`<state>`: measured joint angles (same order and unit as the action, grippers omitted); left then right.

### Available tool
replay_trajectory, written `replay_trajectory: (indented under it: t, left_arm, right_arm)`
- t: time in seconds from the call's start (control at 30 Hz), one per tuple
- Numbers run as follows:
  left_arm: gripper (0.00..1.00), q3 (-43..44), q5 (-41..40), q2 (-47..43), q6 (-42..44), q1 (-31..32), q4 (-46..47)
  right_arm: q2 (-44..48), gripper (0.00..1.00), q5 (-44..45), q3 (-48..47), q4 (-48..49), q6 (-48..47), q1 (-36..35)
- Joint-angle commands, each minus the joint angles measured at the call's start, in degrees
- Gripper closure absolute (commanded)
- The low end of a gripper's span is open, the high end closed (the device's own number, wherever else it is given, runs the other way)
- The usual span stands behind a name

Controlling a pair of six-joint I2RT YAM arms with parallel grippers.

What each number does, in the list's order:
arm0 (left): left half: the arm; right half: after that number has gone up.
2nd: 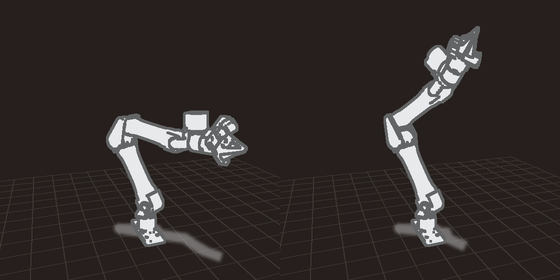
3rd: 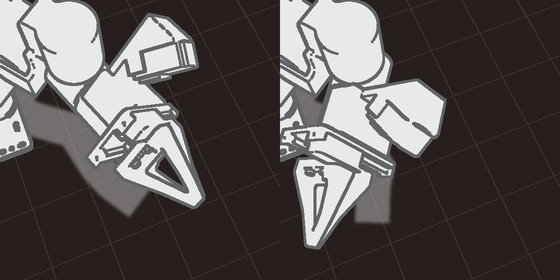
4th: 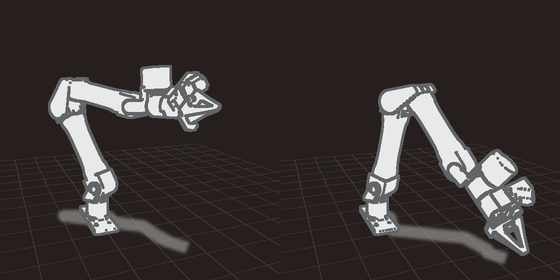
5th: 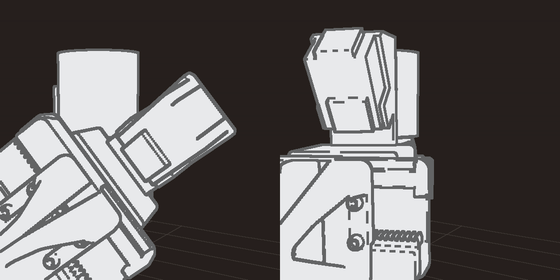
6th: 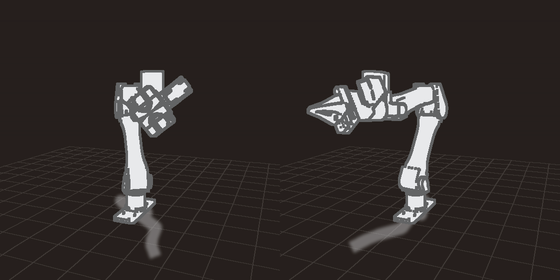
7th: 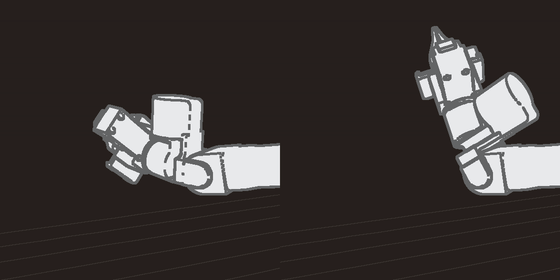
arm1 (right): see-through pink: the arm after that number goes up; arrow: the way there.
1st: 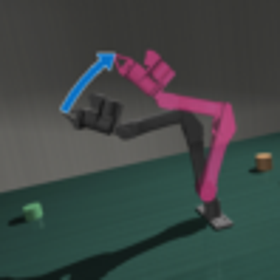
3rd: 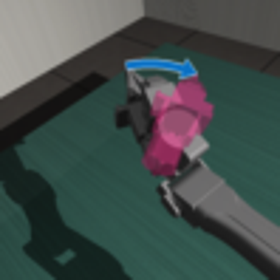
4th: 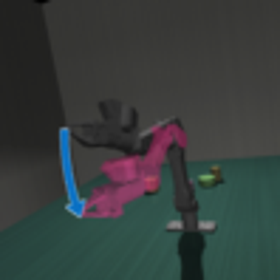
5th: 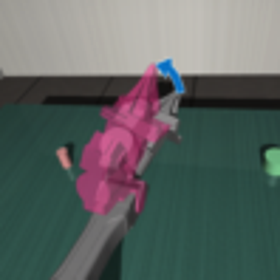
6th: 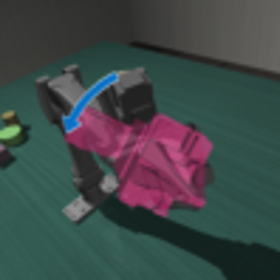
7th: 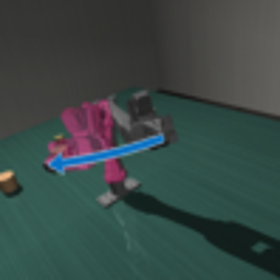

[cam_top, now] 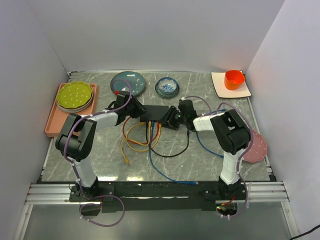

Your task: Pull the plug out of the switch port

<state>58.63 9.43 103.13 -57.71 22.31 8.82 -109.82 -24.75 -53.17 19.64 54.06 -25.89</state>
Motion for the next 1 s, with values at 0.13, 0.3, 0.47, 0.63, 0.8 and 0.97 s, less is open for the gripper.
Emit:
replay_trajectory:
  t: [0.13, 0.3, 0.47, 0.63, 0.8, 0.97]
  left_arm:
    - [0.69, -0.5, 0.7, -0.7, 0.3, 0.2, 2.3]
    - [0.69, -0.8, 1.0, -0.5, 0.2, 0.2, 2.4]
    - [0.70, -0.8, 0.9, -0.5, 0.3, 0.2, 2.4]
    - [0.70, -1.0, 1.1, -0.3, 0.1, 0.2, 2.7]
    - [0.70, -1.5, 1.2, -0.4, -0.2, 0.2, 3.0]
    - [0.70, -1.9, 1.1, -0.7, -0.3, 0.2, 3.2]
  right_arm:
    - [-3.9, 0.56, 0.9, -2.8, 3.9, 5.0, 0.0]
    - [-4.1, 0.64, 1.3, -1.9, 6.3, 6.6, 0.0]
    - [-4.0, 0.66, 1.3, 0.4, 10.7, 9.1, 0.3]
    - [-4.6, 0.62, 1.4, 2.3, 14.4, 12.8, 0.4]
    - [-6.0, 0.62, 1.1, 3.4, 18.2, 16.6, 0.8]
    - [-6.4, 0.66, 2.6, 5.3, 22.4, 20.0, 0.8]
